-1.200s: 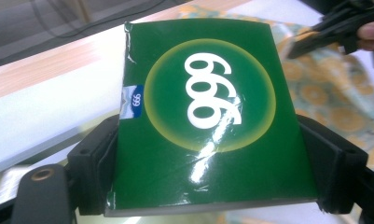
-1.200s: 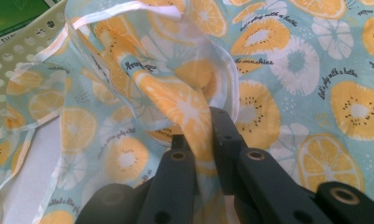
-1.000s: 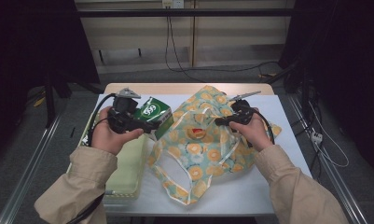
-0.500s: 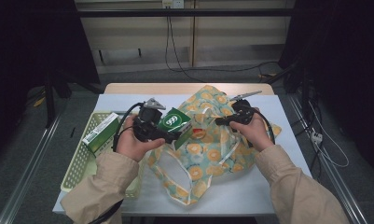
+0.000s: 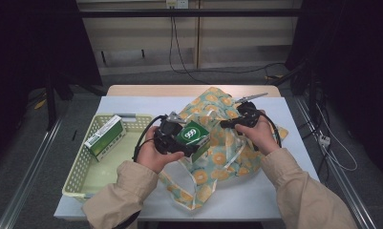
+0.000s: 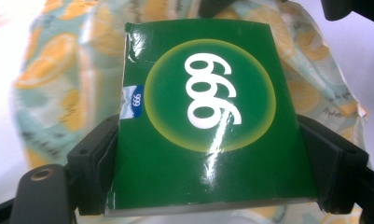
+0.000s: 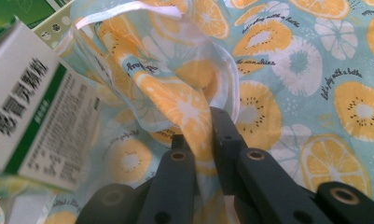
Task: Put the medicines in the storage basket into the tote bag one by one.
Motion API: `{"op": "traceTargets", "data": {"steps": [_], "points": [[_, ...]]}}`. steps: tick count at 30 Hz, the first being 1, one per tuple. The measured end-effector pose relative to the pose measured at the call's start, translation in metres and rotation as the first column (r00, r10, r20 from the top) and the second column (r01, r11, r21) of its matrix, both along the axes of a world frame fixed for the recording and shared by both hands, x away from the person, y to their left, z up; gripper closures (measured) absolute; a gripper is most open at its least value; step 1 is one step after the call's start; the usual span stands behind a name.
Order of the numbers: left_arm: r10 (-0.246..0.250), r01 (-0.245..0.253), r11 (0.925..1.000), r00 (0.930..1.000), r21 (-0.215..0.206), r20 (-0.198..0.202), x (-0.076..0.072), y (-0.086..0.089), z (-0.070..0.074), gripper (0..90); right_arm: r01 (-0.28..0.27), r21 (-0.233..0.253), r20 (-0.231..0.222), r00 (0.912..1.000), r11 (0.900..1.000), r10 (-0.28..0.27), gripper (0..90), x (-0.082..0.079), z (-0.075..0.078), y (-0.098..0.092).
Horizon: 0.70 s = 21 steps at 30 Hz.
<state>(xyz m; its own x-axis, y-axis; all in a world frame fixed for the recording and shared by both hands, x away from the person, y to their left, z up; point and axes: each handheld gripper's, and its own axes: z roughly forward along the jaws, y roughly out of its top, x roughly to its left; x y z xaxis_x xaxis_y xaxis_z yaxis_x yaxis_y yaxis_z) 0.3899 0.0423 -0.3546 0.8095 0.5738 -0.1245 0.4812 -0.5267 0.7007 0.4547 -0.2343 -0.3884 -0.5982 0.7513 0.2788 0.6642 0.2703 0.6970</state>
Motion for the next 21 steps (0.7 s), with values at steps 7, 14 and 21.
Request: {"op": "traceTargets", "data": {"steps": [7,14,21], "points": [[-0.023,0.024,0.9997,0.9995,0.009,-0.020,-0.003,-0.018,-0.016,17.9,-0.001,0.001,0.004,1.0000,1.000,0.001,87.2,0.000,0.003,0.001],[-0.033,0.034,0.9990,0.9989,0.029,-0.033,-0.001,-0.036,-0.034,17.8,-0.002,-0.005,0.007,1.0000,1.000,0.002,87.3,-0.001,0.006,0.002],[-0.020,0.021,0.9986,0.9992,0.048,-0.034,0.008,-0.049,-0.050,17.6,0.003,-0.008,0.016,0.9999,1.000,-0.003,87.2,0.000,0.012,-0.001]]}}
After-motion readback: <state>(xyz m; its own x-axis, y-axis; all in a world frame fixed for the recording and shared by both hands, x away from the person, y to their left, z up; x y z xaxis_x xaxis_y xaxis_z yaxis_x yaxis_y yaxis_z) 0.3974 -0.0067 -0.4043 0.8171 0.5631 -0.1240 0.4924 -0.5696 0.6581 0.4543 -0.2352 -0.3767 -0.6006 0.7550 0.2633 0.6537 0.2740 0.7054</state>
